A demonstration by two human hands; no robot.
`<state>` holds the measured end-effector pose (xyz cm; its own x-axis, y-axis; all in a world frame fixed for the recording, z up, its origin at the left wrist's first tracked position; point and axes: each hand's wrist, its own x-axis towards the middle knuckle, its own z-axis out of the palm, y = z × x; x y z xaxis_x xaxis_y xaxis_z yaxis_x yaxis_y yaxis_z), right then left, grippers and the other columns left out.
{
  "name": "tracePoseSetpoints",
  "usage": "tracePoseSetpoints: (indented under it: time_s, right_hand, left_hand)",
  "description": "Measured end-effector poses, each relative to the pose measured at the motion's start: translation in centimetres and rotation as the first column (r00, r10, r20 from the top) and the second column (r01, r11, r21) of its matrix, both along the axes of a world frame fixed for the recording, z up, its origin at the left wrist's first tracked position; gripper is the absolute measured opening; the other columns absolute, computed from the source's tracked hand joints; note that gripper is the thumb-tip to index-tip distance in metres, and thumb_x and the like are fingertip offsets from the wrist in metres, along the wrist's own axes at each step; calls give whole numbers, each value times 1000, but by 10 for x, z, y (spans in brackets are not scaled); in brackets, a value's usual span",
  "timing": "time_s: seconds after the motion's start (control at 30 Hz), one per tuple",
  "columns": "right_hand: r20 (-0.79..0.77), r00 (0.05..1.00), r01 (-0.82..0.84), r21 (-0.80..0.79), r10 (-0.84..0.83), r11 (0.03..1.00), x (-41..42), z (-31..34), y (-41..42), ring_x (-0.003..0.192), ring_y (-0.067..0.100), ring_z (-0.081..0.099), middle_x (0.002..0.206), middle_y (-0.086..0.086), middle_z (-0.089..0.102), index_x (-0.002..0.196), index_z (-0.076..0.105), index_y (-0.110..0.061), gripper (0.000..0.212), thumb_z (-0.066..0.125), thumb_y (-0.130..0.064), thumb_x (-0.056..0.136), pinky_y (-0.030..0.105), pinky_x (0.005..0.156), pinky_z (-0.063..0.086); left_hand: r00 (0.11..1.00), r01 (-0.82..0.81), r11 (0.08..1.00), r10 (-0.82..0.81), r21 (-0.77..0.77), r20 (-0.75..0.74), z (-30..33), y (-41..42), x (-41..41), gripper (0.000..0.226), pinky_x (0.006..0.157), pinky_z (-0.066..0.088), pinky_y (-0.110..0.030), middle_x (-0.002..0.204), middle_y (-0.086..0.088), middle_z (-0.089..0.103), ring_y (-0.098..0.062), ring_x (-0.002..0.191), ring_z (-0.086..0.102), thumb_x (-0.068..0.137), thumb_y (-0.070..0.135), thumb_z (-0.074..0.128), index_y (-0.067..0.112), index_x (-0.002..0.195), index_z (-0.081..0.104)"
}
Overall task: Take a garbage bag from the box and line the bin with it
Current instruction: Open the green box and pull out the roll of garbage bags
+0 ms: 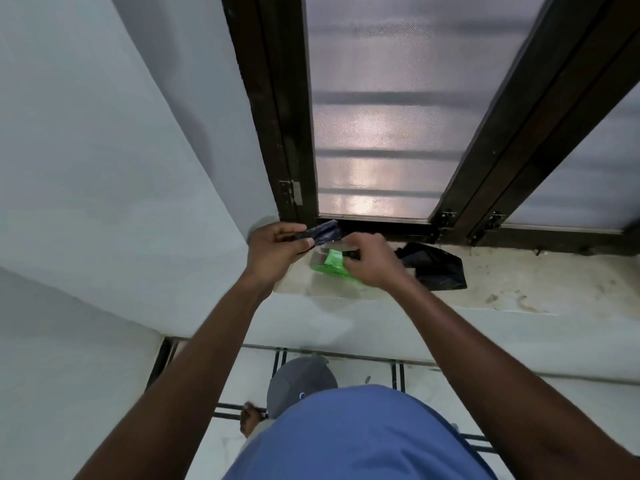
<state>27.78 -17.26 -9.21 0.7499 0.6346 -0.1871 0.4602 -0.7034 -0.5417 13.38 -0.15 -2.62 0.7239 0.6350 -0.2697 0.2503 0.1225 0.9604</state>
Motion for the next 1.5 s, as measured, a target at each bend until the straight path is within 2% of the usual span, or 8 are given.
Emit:
tracePoseSetpoints:
  time_s: [0.1,0.23,0.47,0.63,0.97,1.13,1.3,1.5]
  right_hand:
    - [253,929,-175,-346,272,922,-7,-18,24,128,31,45,144,6,54,153,55,-28,79,82,-53,83,48,105,38]
    - [328,884,-153,-472,334,868,-6,-28,45,118,29,38,126,7,43,130,65,-23,48,79,-36,86,47,100,36]
    - [175,983,-56,-8,57,998,3,-17,31,123,25,55,128,-2,59,143,58,-31,61,79,-55,91,45,101,36]
    - [-54,998,-10,241,24,970,1,-20,16,115,20,66,129,-8,58,143,59,-26,63,89,-43,90,40,96,59]
    - [-108,994,41,333,-5,942,-1,-18,10,101,17,69,127,-4,61,136,59,-25,61,93,-35,87,37,84,61]
    - [-93,991,129,369,-101,920,-2,-22,8,106,15,65,121,-2,60,128,59,-31,55,93,-34,85,36,88,60]
    - [-140,982,170,379,-125,910,-9,-26,12,109,15,64,122,-1,63,131,61,-27,58,89,-48,85,34,84,60]
    - [-411,884,413,459,-224,786,-16,-18,14,104,17,73,108,-6,77,118,73,-29,36,49,-54,106,51,95,62]
  left_hand:
    - [999,-29,999,30,-38,17,4,-3,2,35,88,65,-24,108,-14,80,-23,100,79,85,-3,88,1,118,78]
    - [999,-42,999,42,-28,-5,6,0,2,36,95,65,-31,110,-12,81,-24,103,79,83,0,90,6,116,79]
    - [992,29,884,31,467,-120,8,-1,4,26,83,53,-6,101,8,79,1,89,70,88,4,79,18,110,85]
    - [976,189,710,-61,678,-209,13,-3,19,27,71,41,5,100,7,76,-1,84,64,89,-1,71,15,106,84]
    - [802,589,387,-394,710,-450,12,-1,57,49,106,55,-37,147,-8,57,-20,130,61,87,-11,64,10,129,76]
    - [934,329,565,-77,757,-349,1,-8,47,16,83,56,-39,114,-4,65,-22,97,65,92,13,63,16,107,62]
    - [917,246,949,-163,195,-364,-32,-10,47,1,82,70,-46,111,-15,77,-30,83,82,103,15,68,16,103,68]
    - [974,113,991,-97,67,-205,-54,-2,52,32,75,69,-39,117,-16,73,-36,88,83,99,16,77,17,126,60]
